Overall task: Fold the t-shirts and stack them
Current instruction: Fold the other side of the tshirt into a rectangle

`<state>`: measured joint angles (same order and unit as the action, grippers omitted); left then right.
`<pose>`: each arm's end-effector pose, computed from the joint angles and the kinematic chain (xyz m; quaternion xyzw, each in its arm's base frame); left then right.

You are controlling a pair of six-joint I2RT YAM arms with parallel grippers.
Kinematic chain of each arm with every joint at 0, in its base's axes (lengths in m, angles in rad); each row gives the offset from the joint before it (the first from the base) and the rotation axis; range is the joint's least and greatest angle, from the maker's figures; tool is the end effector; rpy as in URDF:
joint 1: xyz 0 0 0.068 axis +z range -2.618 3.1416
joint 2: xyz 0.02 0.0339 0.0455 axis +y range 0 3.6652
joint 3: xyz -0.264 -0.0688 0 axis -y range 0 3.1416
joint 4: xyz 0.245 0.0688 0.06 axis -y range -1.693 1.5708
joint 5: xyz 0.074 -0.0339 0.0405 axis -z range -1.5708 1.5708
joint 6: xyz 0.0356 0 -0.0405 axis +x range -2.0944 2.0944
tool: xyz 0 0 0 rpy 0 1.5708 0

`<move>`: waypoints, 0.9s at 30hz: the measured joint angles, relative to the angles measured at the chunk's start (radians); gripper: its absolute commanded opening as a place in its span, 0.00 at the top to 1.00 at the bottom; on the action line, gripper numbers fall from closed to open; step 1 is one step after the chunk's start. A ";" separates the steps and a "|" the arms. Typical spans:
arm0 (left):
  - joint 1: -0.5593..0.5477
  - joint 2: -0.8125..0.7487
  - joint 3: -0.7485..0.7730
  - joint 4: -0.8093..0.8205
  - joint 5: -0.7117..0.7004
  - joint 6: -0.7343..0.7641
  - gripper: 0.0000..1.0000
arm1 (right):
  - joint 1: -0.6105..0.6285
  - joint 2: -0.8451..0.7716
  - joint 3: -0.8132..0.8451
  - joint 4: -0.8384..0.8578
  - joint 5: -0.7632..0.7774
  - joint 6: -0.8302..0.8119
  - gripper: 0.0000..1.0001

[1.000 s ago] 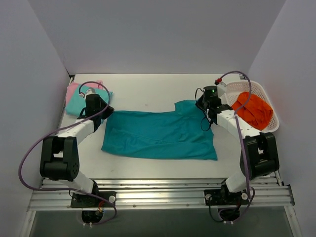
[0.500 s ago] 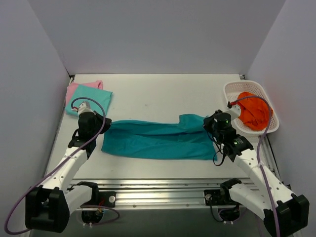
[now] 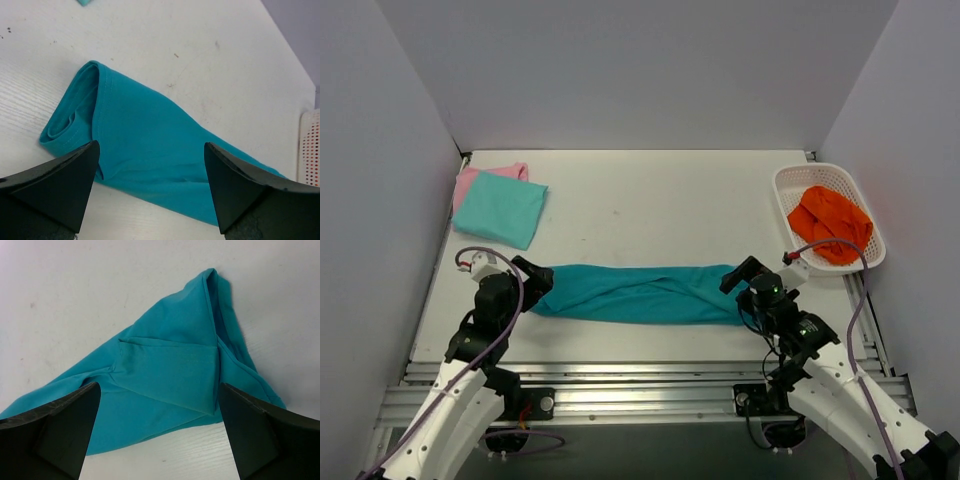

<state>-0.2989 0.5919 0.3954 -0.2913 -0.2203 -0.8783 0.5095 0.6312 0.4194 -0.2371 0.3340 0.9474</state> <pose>0.1447 -0.0364 0.2208 -0.2976 0.8001 -0.2061 0.4784 0.1419 0.0659 0.2297 0.2677 0.7958 0.2442 0.4851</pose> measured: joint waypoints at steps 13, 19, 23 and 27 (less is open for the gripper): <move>-0.002 0.219 0.131 0.058 0.010 0.071 0.06 | 0.009 0.318 0.185 0.148 0.026 -0.046 0.00; -0.003 0.295 0.119 0.145 0.038 0.103 0.06 | 0.009 0.599 0.241 0.298 0.003 -0.100 0.01; -0.003 0.296 0.118 0.197 0.045 0.123 0.06 | 0.011 0.748 0.275 0.387 -0.018 -0.116 0.02; -0.003 0.312 0.107 0.249 0.056 0.133 0.06 | 0.028 0.818 0.275 0.441 -0.035 -0.114 0.03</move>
<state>-0.3023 0.9043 0.5022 -0.0425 -0.1642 -0.7452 0.5373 1.4494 0.6945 0.2043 0.2989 0.8330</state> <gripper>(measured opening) 0.942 0.977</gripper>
